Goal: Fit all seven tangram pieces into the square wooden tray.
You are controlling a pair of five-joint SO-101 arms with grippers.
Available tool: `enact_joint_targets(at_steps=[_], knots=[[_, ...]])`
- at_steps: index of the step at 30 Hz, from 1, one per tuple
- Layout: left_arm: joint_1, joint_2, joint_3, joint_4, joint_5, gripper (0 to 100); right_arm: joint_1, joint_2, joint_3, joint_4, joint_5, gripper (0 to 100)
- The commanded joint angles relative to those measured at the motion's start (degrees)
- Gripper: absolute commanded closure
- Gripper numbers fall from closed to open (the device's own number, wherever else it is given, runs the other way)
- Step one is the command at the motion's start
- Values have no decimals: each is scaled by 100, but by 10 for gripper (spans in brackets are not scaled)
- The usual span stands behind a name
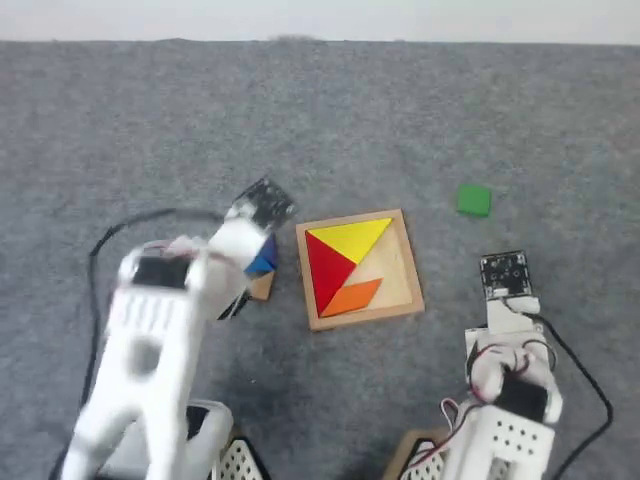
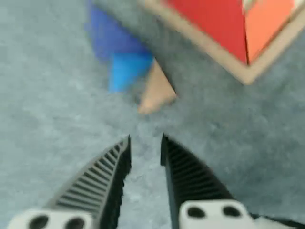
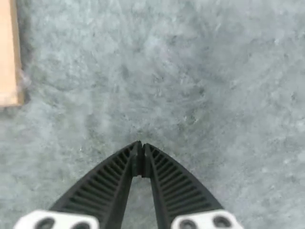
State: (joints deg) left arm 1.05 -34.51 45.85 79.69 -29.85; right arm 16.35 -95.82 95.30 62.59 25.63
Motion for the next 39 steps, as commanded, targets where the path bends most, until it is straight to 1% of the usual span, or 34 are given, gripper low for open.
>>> enact_joint_targets(at_steps=[1, 6, 12, 20, 23, 26, 27, 31, 36, 39], knots=[[97, 1820, -532, -835, 290, 874, 48, -910, 26, 462, 132, 990], [255, 2646, -453, -1662, 299, 874, 31, -602, 26, 330, 246, 990], [378, 2936, -444, -2040, 299, 871, 22, -593, 53, 312, 281, 990], [387, 2945, -189, -2084, 299, 840, 22, -593, 53, 303, 281, 990], [404, 2945, -31, -2295, 308, 840, 22, -593, 62, 295, 281, 990], [440, 2945, 84, -2330, 316, 830, 22, -593, 62, 295, 281, 990], [440, 2945, 92, -2330, 360, 820, 22, -593, 62, 295, 281, 990], [431, 2945, 75, -2347, 914, 796, 22, -593, 62, 295, 281, 990], [404, 2945, 84, -2541, 1037, 806, 22, -593, 62, 295, 281, 990], [440, 2945, 119, -2532, 1037, 863, 22, -593, 62, 295, 281, 990]])
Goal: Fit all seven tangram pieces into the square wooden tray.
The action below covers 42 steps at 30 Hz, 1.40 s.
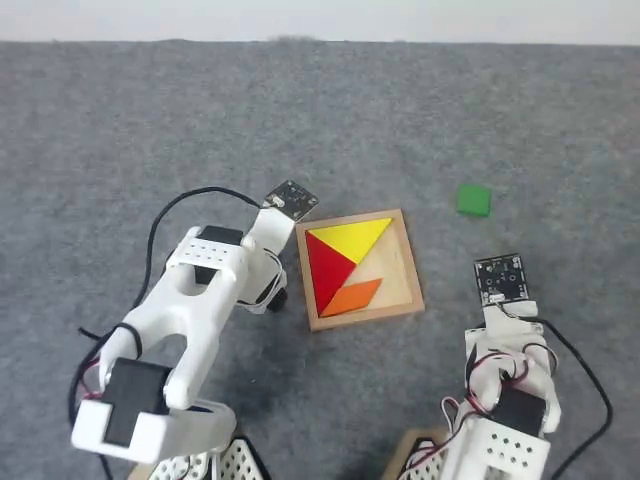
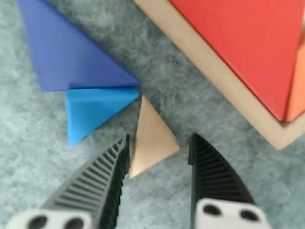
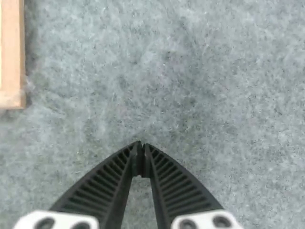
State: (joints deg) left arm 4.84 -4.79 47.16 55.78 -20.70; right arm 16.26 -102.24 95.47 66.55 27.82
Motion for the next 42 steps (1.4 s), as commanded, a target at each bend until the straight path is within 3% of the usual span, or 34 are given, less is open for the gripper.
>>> enact_joint_targets(at_steps=[1, 6, 11, 15, 20, 22, 28, 31, 42], knots=[[62, -26, -4, -141, 97, 887, 31, 48, 44, -101, 62, 990], [62, -26, -4, -114, 70, 970, 31, 48, 44, -101, 62, 990], [53, -255, -215, 255, -149, 987, 31, 48, 53, -101, 62, 990], [62, -923, -620, 1398, -202, 982, 31, 48, 53, -101, 62, 990], [62, -2163, -1174, 2602, -158, 906, 22, 48, 79, -101, 70, 990], [62, -2523, -1156, 2418, 62, 885, 22, 48, 79, -101, 70, 990], [193, -2681, -57, 651, 1037, 864, 22, 48, 79, -101, 70, 990], [431, -2400, 514, 88, 1248, 808, 22, 48, 79, -101, 70, 990], [299, 149, -198, -9, 1275, 798, 22, 48, 79, -101, 70, 990]])
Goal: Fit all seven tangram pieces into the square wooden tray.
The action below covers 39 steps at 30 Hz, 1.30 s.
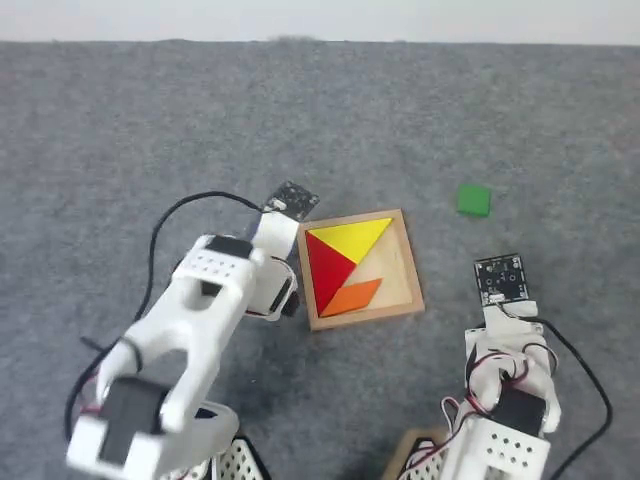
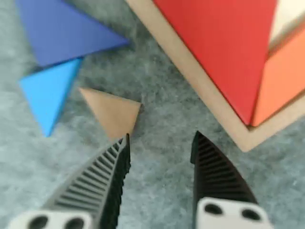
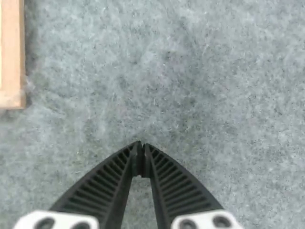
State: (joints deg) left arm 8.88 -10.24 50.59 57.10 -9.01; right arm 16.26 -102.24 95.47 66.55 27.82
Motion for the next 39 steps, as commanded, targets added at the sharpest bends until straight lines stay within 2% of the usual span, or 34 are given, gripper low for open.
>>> enact_joint_targets(at_steps=[1, 6, 10, 16, 21, 25, 32, 39], knots=[[-229, 879, -637, -141, 105, 798, 22, 48, 79, -101, 70, 990], [-765, 1029, -971, 0, -9, 798, 22, 48, 79, -101, 70, 990], [-765, 765, -901, 343, -484, 816, 22, 48, 79, -101, 70, 990], [-677, -589, -875, 1222, -1002, 837, 22, 48, 79, -101, 70, 990], [-677, -1521, -901, 1152, -1125, 810, 22, 48, 79, -101, 70, 990], [-677, -1143, -901, 765, -1125, 799, 22, 48, 79, -101, 70, 990], [-686, 299, -963, -211, -1134, 799, 22, 48, 79, -101, 70, 990], [-897, 1723, -1736, -185, -1090, 801, 22, 48, 79, -101, 70, 990]])
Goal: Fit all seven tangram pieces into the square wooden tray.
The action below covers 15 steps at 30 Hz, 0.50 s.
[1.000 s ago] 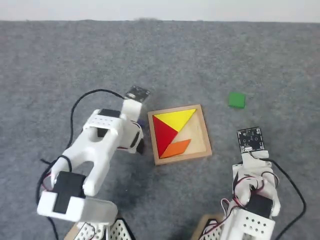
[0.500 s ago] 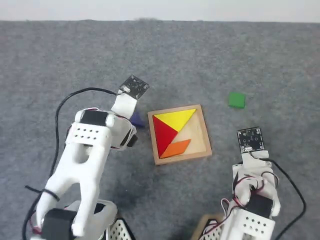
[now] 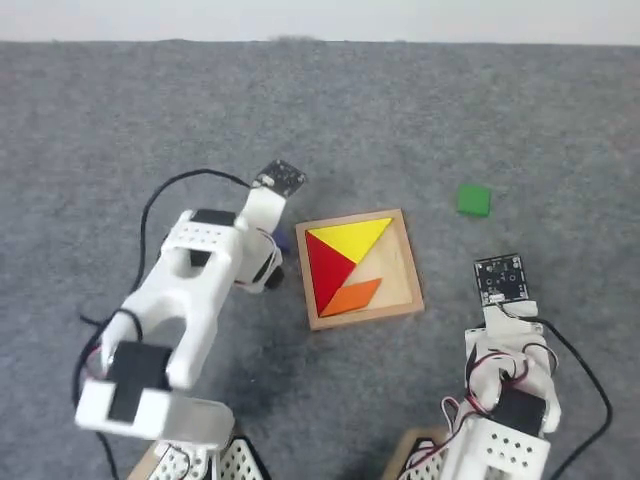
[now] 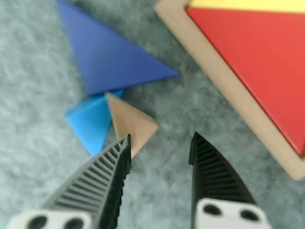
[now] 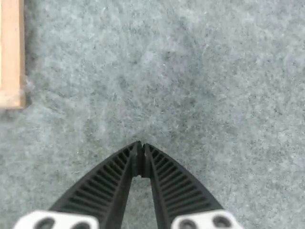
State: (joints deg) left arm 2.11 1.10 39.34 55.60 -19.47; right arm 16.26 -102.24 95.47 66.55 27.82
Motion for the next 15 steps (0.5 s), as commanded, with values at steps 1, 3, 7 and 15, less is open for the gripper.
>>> enact_joint_targets(at_steps=[1, 3, 7, 15], knots=[[-264, 677, -778, 97, -44, 801, 22, 48, 79, -101, 70, 990], [-352, 809, -989, 264, -44, 802, 22, 48, 79, -101, 70, 990], [-325, 870, -1015, 273, -44, 802, 22, 48, 79, -101, 70, 990], [-202, 862, -1015, 290, -369, 908, 22, 48, 79, -101, 70, 990]])
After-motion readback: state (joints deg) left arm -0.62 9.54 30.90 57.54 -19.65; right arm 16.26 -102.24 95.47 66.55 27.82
